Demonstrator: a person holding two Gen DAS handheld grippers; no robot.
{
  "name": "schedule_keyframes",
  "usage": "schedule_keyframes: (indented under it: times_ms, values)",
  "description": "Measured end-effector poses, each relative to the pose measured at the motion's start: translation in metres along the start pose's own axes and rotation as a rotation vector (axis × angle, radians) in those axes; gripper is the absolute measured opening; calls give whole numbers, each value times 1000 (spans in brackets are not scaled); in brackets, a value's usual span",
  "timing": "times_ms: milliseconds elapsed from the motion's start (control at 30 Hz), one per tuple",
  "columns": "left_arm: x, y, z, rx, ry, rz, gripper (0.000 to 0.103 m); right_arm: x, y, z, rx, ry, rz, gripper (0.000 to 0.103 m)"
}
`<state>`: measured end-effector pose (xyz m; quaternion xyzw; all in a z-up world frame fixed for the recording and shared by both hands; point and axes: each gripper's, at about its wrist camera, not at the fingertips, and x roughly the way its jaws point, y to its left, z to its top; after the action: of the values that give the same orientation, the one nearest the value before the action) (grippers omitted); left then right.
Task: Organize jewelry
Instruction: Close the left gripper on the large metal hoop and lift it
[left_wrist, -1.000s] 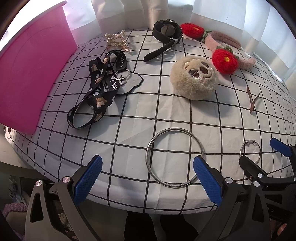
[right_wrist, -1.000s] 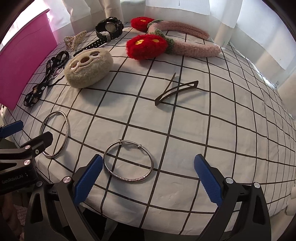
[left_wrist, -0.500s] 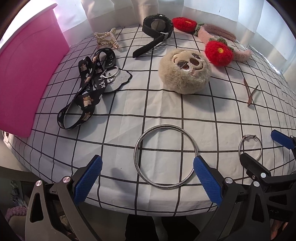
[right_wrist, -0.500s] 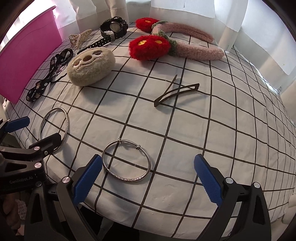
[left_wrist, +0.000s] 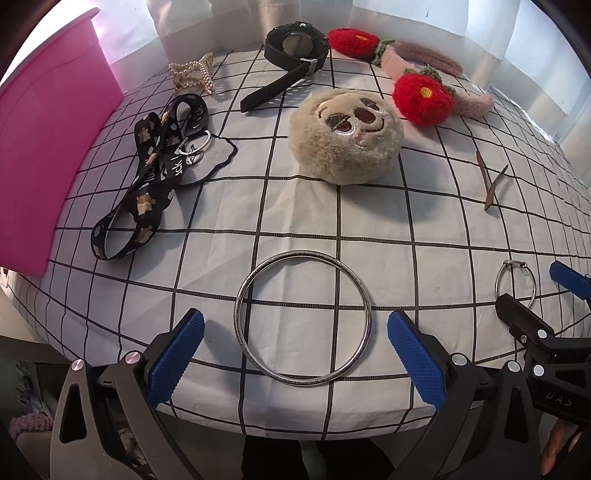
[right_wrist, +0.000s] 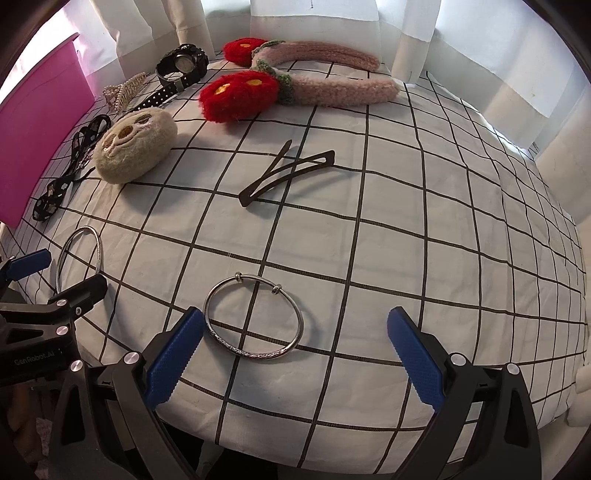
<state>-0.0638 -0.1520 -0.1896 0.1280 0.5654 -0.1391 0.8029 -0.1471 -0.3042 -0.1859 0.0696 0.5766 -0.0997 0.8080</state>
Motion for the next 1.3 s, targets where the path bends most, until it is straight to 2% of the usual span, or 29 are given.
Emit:
schedule_keyframes:
  times_ms: [133,267,633,733,800,900,967,1000,1067,1100,1300]
  values:
    - [3,7,-1,-31,-7,-35,98,1,2,0,0,0,-12,95]
    - [4,6,-2,-25,-32,-32,98,0,2,0,8,-5,-14,95]
    - [3,7,-1,-45,-9,-27,96,-1,2,-1,31,-3,-21,94]
    - [-2,7,-2,-45,-23,-25,84,-2,3,-2,36,-6,-17,94]
    - [-5,7,-3,-40,-35,-26,71,-3,3,-3,34,-7,-15,93]
    - [-5,7,-4,-37,-37,-28,71,-5,2,-4,39,-9,-12,93]
    - [-6,7,-5,-36,-38,-32,71,-7,3,-6,40,-16,-14,90]
    - [-6,7,-5,-35,-38,-33,71,-9,3,-7,38,-24,-15,82]
    - [-6,8,-5,-40,-38,-36,71,-14,5,-7,29,-41,-13,56]
    - [-6,8,-5,-42,-38,-36,71,-15,6,-5,24,-44,-12,52]
    - [-8,12,-5,-64,-36,-50,70,-15,1,-7,41,-57,12,52]
